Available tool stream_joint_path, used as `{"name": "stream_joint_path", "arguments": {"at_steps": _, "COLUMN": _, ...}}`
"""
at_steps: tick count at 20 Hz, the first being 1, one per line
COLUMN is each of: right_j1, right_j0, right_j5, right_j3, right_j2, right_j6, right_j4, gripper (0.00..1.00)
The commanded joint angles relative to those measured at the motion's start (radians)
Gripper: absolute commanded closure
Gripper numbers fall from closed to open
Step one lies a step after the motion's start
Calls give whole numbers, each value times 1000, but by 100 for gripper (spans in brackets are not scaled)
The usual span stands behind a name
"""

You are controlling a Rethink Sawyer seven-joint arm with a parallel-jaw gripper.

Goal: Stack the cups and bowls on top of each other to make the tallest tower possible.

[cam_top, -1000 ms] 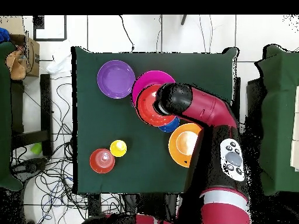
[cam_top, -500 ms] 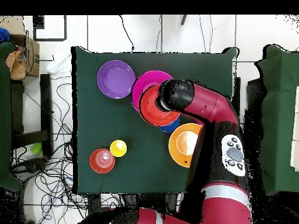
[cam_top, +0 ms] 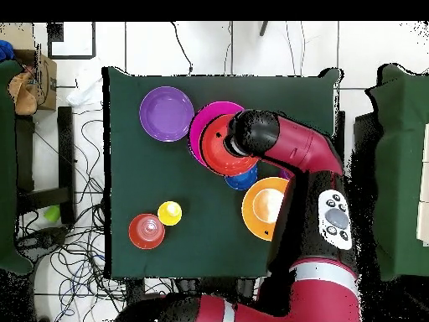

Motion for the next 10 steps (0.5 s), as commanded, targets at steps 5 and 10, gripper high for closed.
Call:
{"name": "stream_joint_path", "arguments": {"at_steps": 5, "right_j1": 59, "right_j0": 7, "right_j5": 31, "right_j3": -14, "right_j2": 84, "right_j6": 2, "right_j4": -36, "gripper": 0}}
{"name": "stream_joint_path", "arguments": {"at_steps": 10, "right_j1": 61, "right_j0": 5, "right_j5": 38, "right_j3": -20, "right_j2": 82, "right_j6": -1, "right_j4": -38, "gripper": 0}}
